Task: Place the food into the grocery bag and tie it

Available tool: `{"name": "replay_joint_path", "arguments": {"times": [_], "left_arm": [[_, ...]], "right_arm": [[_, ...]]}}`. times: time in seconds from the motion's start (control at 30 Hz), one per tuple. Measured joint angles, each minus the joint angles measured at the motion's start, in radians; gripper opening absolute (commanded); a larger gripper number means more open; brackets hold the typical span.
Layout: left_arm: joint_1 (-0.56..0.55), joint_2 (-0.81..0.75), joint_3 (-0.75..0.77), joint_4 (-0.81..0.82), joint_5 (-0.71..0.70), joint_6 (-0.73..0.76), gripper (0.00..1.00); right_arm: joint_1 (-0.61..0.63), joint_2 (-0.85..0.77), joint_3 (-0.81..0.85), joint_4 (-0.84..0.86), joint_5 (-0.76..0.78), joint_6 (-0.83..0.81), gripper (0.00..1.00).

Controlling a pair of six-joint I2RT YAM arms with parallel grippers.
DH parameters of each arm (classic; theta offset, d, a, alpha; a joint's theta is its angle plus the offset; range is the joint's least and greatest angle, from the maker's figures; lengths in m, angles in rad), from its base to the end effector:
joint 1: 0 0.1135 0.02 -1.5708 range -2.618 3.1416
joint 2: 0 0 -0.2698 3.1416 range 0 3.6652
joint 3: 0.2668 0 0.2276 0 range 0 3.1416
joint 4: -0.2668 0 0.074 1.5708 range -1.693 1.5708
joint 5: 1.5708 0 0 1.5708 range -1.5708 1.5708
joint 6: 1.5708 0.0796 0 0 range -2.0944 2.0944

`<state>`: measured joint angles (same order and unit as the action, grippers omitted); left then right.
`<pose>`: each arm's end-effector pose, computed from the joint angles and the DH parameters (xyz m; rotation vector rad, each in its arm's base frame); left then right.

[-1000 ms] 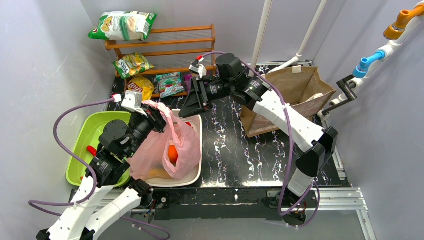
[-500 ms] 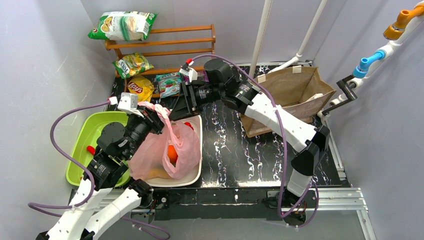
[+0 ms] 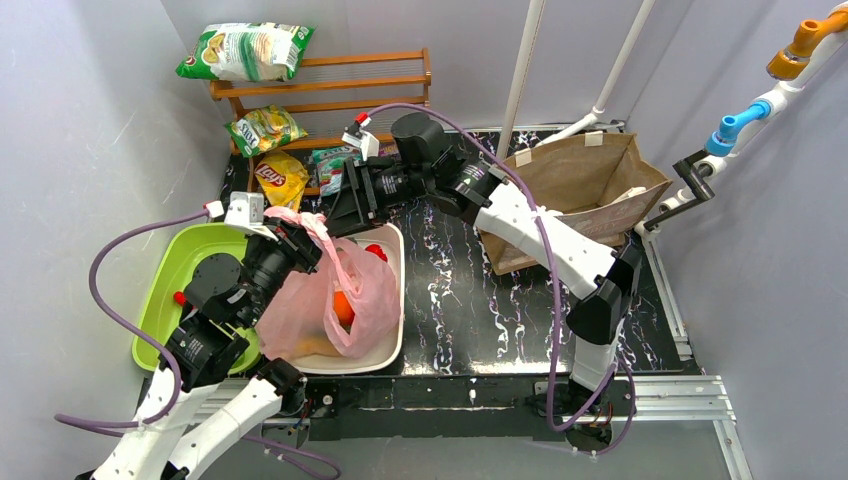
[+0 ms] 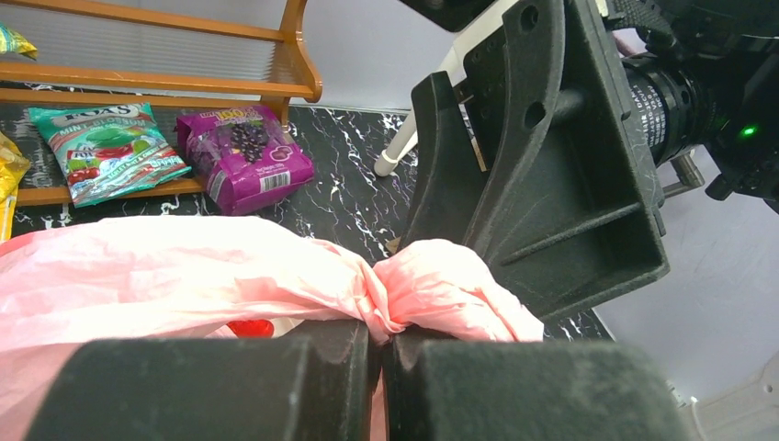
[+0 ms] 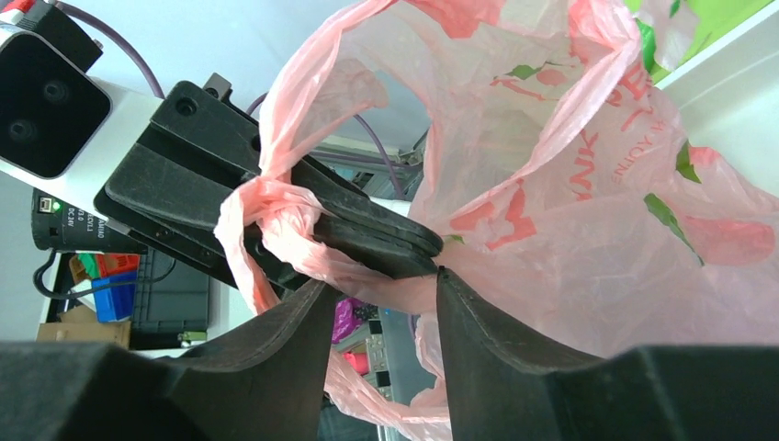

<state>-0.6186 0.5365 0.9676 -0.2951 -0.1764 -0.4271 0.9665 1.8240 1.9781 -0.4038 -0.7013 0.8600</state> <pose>0.1005 -0.0544 0.4183 -0.0078 1.4781 -0.7290 0.1998 0.3797 0.4344 -0.7231 2.1101 1.7992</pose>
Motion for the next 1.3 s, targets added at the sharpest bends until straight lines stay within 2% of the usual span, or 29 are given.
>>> {"name": "replay_joint_path", "arguments": {"times": [0.17,0.27,0.37,0.5,0.63,0.9,1.3], "left_arm": [[0.0,0.0,0.0,-0.005,0.0,-0.002,0.0],[0.0,0.0,0.0,-0.005,-0.006,0.0,0.0],[0.0,0.002,0.0,-0.005,-0.007,0.0,0.0],[0.0,0.003,0.001,-0.005,-0.011,0.004,0.0],[0.001,0.003,0.003,-0.022,-0.026,0.015,0.0],[0.0,0.003,0.011,-0.059,-0.022,0.031,0.0],[-0.004,-0.059,0.032,-0.252,0.037,0.087,0.0]], "right_arm": [[0.014,0.029,0.048,-0.018,0.0,-0.012,0.55],[0.018,0.032,0.058,-0.027,0.007,-0.023,0.51],[0.018,0.032,0.062,-0.042,0.014,-0.027,0.42],[0.018,0.035,0.062,-0.059,0.019,-0.028,0.2],[0.019,0.037,0.066,-0.075,0.015,-0.026,0.02],[0.023,0.039,0.069,-0.107,0.026,-0.026,0.01],[0.016,0.028,0.08,-0.122,0.059,0.02,0.01]]}}
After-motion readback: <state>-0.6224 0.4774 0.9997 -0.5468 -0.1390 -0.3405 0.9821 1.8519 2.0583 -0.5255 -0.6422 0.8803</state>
